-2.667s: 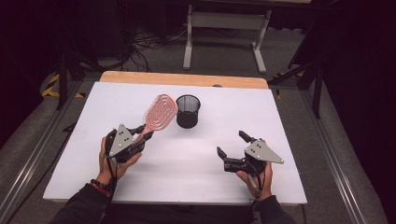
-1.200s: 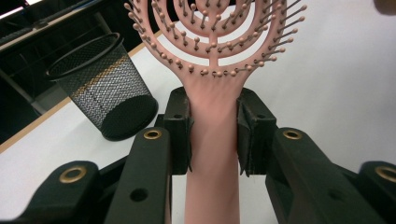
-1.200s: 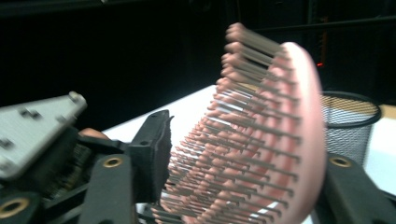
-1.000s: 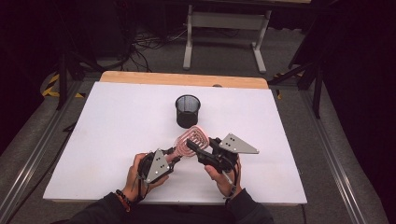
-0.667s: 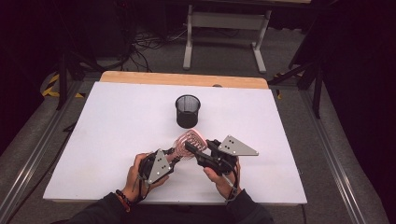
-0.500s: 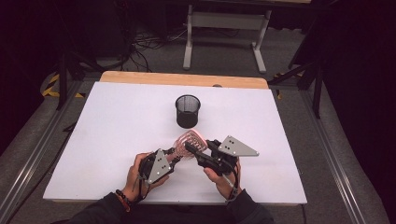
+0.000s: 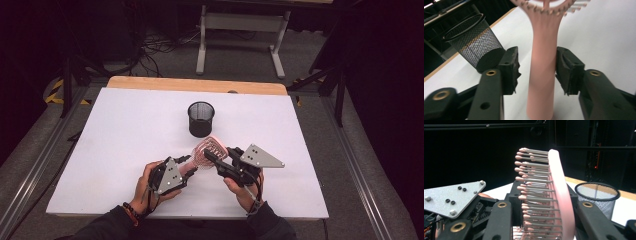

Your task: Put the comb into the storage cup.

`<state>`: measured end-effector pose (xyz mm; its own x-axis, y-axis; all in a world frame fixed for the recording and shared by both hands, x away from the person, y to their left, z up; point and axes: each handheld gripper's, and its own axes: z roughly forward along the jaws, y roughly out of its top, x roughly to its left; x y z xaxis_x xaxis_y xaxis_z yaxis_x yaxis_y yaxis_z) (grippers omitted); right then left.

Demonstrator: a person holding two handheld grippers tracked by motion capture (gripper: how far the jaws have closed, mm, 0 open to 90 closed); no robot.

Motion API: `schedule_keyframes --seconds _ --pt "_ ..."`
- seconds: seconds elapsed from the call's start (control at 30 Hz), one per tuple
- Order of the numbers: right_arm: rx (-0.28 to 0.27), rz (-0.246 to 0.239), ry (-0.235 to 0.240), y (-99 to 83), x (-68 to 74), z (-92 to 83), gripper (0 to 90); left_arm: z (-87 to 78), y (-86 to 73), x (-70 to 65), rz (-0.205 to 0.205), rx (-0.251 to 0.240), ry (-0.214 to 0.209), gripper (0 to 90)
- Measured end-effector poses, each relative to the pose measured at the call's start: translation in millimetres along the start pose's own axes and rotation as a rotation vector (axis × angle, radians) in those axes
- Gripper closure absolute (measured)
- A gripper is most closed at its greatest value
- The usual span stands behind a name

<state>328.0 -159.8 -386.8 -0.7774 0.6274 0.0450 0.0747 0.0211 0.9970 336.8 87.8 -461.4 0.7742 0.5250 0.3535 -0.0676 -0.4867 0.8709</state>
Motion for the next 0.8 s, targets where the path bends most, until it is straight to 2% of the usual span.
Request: schedule_keyframes --seconds 0.17,0.33,0.47,0.6,0.8 --pt "-0.003 -0.014 -0.006 2.8 -2.2 -4.0 63.3 0.6 -1.3 3.4 -0.026 0.009 -0.019 41.8" --pt "-0.011 -0.02 -0.011 4.5 -4.0 -6.3 63.4 2.1 -2.2 4.0 -0.035 0.015 -0.04 34.9" --pt "-0.02 -0.028 -0.021 7.0 -6.8 -9.9 63.3 3.6 -3.5 2.1 -0.047 0.015 -0.093 24.5" --pt "-0.026 -0.031 -0.031 8.6 -11.4 -13.1 63.4 2.9 -2.3 -0.8 -0.044 -0.008 -0.101 19.0" --pt "-0.03 -0.037 -0.056 10.0 -17.1 -17.6 63.4 -0.5 -2.1 4.1 -0.054 -0.027 -0.133 16.8"
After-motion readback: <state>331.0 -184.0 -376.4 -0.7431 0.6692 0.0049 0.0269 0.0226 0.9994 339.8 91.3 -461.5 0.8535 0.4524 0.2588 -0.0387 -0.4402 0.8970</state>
